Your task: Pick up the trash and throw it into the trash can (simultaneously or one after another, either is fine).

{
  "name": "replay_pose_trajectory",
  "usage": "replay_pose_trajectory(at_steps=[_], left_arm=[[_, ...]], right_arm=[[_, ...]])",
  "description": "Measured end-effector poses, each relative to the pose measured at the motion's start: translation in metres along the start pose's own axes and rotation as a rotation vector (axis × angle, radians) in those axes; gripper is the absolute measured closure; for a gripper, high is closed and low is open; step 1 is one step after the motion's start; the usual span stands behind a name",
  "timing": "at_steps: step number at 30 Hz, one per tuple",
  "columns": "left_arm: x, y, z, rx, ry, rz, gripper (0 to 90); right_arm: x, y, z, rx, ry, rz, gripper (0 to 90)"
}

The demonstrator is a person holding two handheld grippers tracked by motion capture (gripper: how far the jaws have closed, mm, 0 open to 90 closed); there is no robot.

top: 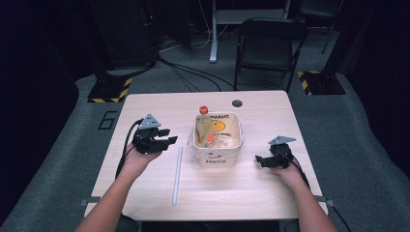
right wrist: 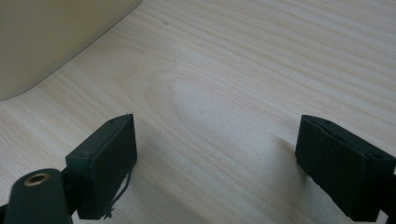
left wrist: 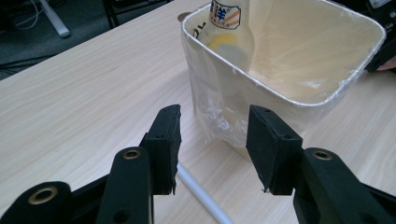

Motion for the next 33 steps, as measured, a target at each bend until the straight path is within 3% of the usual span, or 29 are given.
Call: replay_pose_trajectory(at_steps=[15, 29, 33], left_arm=[[-0.036, -0.004, -0.005, 0.028, -0.010, -0.040, 53.0], [-0.064, 0.002, -0.001, 0.038, -0.035, -0.054, 53.0], [-0.071, 0.004, 0.000, 0.037, -0.025, -0.077, 51.5]], right_arm=[[0.000, 0.000, 0.000, 0.001, 0.000, 0.000, 12.0], [-0.001, 0.000, -0.001, 0.003, 0.001, -0.005, 12.0], [-0.001, 0.000, -0.001, 0.003, 0.001, -0.005, 12.0]])
Point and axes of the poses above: each handheld gripper's, and its own axes: z roughly forward along the jaws, x roughly out of its top, y roughly to its right, the point moved 6 cm from there along z, roughly forward along the jaws, and after that the axes turned 4 degrees about -z, right-handed, at the moved point
